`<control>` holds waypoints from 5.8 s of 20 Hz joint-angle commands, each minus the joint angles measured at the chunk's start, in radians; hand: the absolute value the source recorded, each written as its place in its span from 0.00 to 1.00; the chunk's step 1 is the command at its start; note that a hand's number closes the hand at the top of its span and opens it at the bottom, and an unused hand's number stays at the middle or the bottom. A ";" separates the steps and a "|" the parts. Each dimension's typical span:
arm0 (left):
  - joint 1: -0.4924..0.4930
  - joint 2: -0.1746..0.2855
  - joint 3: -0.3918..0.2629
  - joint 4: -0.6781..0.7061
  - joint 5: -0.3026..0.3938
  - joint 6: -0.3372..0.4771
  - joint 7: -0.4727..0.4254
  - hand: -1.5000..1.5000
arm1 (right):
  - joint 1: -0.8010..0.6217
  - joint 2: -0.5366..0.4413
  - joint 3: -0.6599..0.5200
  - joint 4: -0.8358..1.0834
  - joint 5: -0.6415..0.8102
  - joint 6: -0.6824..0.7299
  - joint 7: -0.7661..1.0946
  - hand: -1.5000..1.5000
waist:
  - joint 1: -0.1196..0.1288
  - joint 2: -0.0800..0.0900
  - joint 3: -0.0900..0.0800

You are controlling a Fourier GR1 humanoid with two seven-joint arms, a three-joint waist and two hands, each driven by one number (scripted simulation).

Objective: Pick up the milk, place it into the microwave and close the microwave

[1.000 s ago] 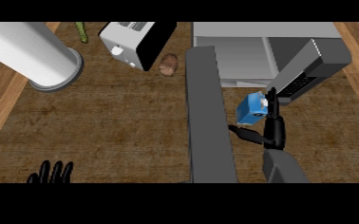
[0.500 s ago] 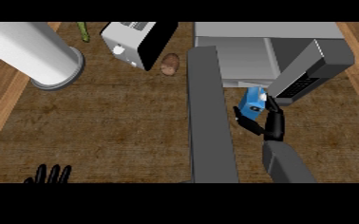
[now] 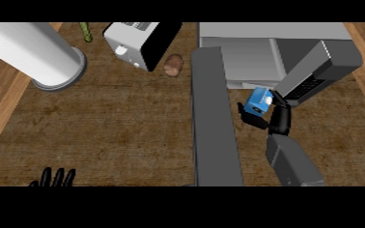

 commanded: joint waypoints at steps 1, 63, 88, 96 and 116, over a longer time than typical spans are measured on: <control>-0.009 -0.006 0.003 0.076 -0.017 -0.017 -0.067 0.00 | 0.036 -0.016 0.002 0.044 0.001 0.134 -0.130 1.00 | 0.005 0.003 0.000; 0.047 0.060 0.073 0.035 0.091 -0.054 -0.050 0.00 | -0.079 0.071 0.201 -0.226 0.019 0.008 0.343 1.00 | 0.005 0.002 -0.001; -0.009 0.098 0.091 0.094 0.092 -0.124 -0.072 0.00 | -0.355 -0.110 0.169 0.173 0.166 -0.277 0.213 1.00 | 0.103 0.046 0.003; -0.028 0.086 0.077 0.077 0.086 -0.108 -0.050 0.00 | -0.384 -0.108 0.108 0.145 0.127 -0.322 0.136 1.00 | 0.111 0.054 0.005; -0.075 0.120 0.108 0.096 0.096 -0.134 -0.039 0.00 | -0.309 -0.255 0.202 0.333 0.298 -0.809 0.518 0.00 | 0.170 0.092 -0.006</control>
